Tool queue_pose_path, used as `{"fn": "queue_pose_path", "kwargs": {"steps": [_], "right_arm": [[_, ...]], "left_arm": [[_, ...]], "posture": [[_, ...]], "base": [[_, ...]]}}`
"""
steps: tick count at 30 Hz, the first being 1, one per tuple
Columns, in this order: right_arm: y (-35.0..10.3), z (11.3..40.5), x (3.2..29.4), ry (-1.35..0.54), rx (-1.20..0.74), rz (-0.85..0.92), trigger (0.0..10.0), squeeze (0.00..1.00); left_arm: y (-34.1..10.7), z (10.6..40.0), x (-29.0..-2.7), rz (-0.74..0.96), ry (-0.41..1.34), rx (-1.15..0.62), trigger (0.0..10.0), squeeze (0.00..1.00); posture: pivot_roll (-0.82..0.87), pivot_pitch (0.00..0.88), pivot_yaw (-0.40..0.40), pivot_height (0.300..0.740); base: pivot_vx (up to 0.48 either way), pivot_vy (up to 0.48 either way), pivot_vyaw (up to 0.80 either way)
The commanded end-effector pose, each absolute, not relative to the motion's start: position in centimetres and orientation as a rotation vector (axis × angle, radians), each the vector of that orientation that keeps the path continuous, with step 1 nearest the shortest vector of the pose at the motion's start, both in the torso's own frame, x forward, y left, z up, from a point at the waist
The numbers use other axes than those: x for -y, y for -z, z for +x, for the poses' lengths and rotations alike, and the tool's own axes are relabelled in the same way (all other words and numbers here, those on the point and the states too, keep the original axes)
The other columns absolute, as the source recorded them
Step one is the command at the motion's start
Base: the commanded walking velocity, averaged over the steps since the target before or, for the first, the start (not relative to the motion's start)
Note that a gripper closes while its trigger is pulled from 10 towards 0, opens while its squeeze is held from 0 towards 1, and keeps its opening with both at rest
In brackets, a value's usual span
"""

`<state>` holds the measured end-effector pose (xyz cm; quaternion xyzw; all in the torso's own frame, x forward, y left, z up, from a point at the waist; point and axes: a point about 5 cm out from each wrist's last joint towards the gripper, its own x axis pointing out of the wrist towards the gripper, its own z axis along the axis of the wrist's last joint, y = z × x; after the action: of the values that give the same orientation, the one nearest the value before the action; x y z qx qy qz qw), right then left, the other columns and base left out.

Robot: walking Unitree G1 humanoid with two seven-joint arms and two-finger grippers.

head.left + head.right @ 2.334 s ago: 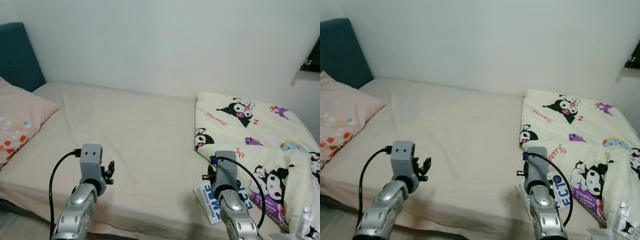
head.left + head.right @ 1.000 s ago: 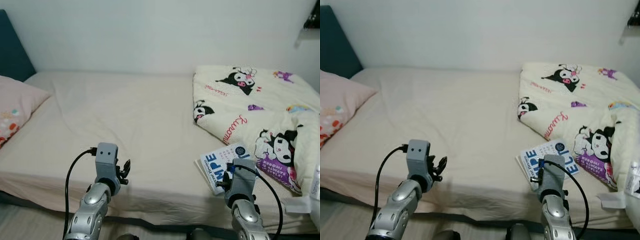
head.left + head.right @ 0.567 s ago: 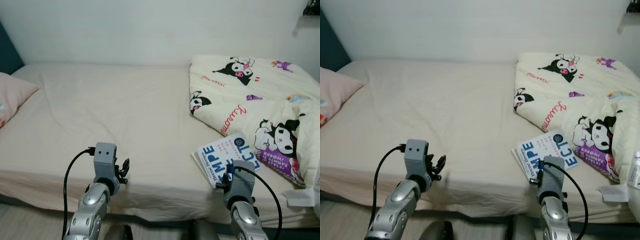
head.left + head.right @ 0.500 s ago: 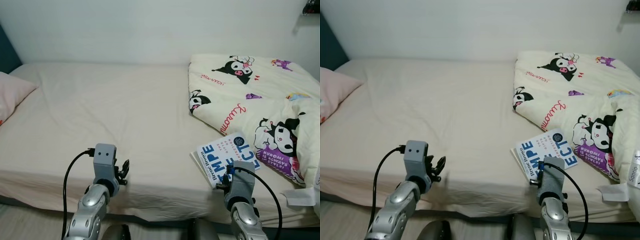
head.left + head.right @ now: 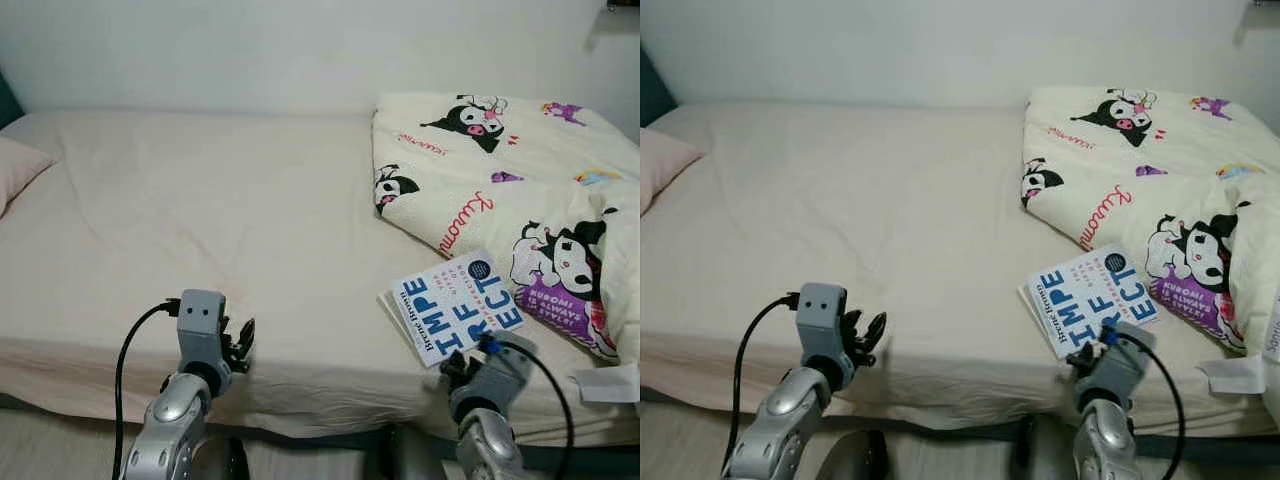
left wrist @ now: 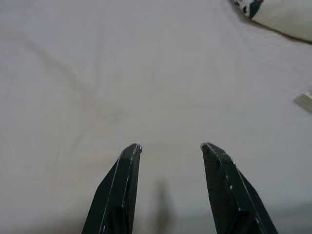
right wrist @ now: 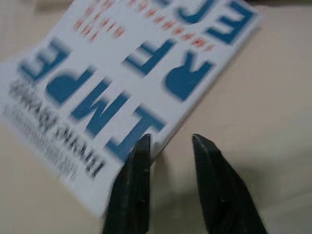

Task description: Clean up the room

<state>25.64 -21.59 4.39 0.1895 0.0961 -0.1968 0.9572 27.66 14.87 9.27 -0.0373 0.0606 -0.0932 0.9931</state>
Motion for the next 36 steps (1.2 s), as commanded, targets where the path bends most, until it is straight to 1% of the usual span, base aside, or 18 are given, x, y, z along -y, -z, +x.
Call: {"fn": "queue_pose_path", "kwargs": {"steps": [1, 7, 11, 12, 13, 19, 21, 27, 30, 31, 33, 34, 35, 36], "right_arm": [[-3.8, 25.2, 22.0, 0.438, -0.172, 0.489, 10.0, 1.0], [-3.6, 25.0, 22.4, 0.458, -0.145, 0.582, 10.0, 1.0], [-3.4, 25.6, 21.9, 0.402, -0.113, 0.74, 10.0, 1.0], [-3.4, 25.6, 21.9, 0.402, -0.113, 0.74, 10.0, 1.0], [-3.4, 26.1, 21.5, 0.362, -0.101, 0.784, 10.0, 1.0], [-3.6, 26.6, 21.2, 0.327, -0.087, 0.811, 10.0, 1.0], [-3.9, 27.7, 20.7, 0.264, -0.077, 0.834, 10.0, 1.0], [-3.4, 28.0, 20.8, 0.272, -0.108, 0.826, 10.0, 1.0], [-2.4, 28.0, 20.9, 0.294, -0.146, 0.864, 10.0, 1.0], [-2.0, 28.0, 20.9, 0.299, -0.157, 0.896, 10.0, 0.94], [-2.0, 28.0, 20.9, 0.299, -0.157, 0.896, 10.0, 0.94], [-1.6, 27.9, 20.8, 0.302, -0.165, 0.943, 10.0, 0.58], [-1.1, 27.7, 20.7, 0.307, -0.177, 0.984, 10.0, 0.04], [-1.1, 27.7, 20.7, 0.307, -0.177, 0.984, 10.0, 0.04]], "left_arm": [[-9.6, 27.4, -15.4, -0.079, 0.192, -0.1, 10.0, 0.0], [-9.9, 27.3, -15.4, -0.081, 0.2, -0.089, 10.0, 0.0], [-10.0, 27.4, -15.4, -0.058, 0.209, -0.09, 10.0, 0.0], [-10.0, 27.4, -15.4, -0.058, 0.209, -0.09, 10.0, 0.0], [-10.1, 27.4, -15.6, -0.053, 0.202, -0.09, 10.0, 0.0], [-10.1, 27.4, -15.8, -0.05, 0.199, -0.09, 10.0, 0.0], [-10.2, 27.5, -15.9, -0.044, 0.197, -0.09, 10.0, 0.0], [-10.2, 27.4, -15.8, -0.038, 0.2, -0.086, 10.0, 0.0], [-10.2, 27.3, -15.7, -0.031, 0.199, -0.084, 10.0, 0.0], [-10.2, 27.3, -15.8, -0.027, 0.197, -0.084, 10.0, 0.0], [-10.2, 27.3, -15.8, -0.027, 0.197, -0.084, 10.0, 0.0], [-10.2, 27.2, -15.8, -0.024, 0.195, -0.083, 10.0, 0.0], [-10.2, 27.2, -15.8, -0.016, 0.196, -0.082, 10.0, 0.0], [-10.2, 27.2, -15.8, -0.016, 0.196, -0.082, 10.0, 0.0]], "posture": [[0.03, 0.13, -0.011, 0.562], [0.03, 0.132, -0.005, 0.562], [0.04, 0.137, 0.005, 0.562], [0.04, 0.137, 0.005, 0.562], [0.05, 0.138, 0.008, 0.562], [0.05, 0.139, 0.009, 0.562], [0.05, 0.138, 0.013, 0.562], [0.05, 0.135, 0.01, 0.562], [0.06, 0.135, 0.009, 0.562], [0.06, 0.135, 0.009, 0.562], [0.06, 0.135, 0.009, 0.562], [0.06, 0.14, 0.01, 0.562], [0.06, 0.14, 0.01, 0.562], [0.06, 0.14, 0.01, 0.562]], "base": [[0.0, 0.0, 0.0], [0.0, 0.0, 0.0], [0.0, 0.0, 0.0], [0.0, 0.0, 0.0], [0.0, 0.0, 0.0], [0.0, 0.0, 0.0], [0.0, 0.0, 0.0], [0.0, 0.0, 0.0], [0.0, 0.0, 0.0], [0.0, 0.0, 0.0], [0.0, 0.0, 0.0], [0.0, 0.0, 0.0], [0.0, 0.0, 0.0], [0.0, 0.0, 0.0]]}}
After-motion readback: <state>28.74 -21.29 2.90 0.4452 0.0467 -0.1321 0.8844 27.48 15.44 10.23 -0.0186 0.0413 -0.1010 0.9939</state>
